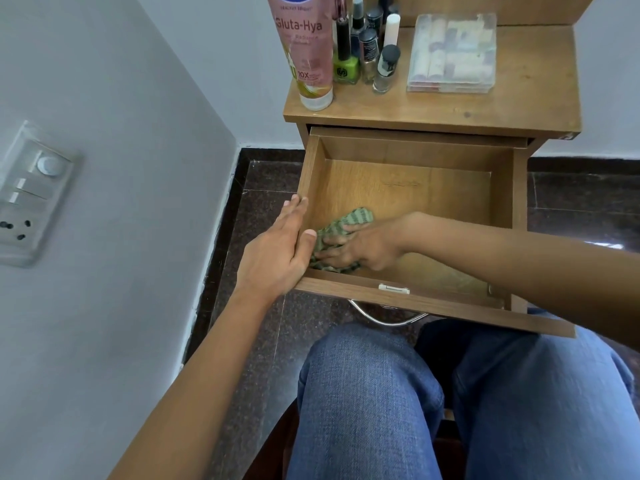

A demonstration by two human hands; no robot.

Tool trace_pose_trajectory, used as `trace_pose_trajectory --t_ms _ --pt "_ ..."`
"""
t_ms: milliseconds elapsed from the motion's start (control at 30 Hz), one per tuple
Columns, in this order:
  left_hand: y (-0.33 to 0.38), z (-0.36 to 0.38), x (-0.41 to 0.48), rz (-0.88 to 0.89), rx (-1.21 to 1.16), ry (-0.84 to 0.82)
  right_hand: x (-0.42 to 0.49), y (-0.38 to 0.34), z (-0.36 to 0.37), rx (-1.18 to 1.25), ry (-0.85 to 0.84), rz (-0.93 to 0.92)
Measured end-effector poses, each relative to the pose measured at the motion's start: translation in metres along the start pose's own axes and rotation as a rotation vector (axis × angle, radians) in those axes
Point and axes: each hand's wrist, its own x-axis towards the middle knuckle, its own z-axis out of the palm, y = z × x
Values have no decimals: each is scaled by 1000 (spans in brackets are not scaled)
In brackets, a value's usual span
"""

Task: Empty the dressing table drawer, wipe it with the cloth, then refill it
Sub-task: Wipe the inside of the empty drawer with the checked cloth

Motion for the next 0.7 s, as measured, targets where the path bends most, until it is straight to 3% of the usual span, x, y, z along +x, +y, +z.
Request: trace_pose_trajectory --t_ms 133,333,700 --pt "-1 0 1 -4 1 8 10 -4 -11 24 -41 14" --pt "-3 0 1 4 -20 3 4 -4 -3 287 18 64" --pt "-1 0 -1 0 -9 4 -86 25 53 208 -137 62"
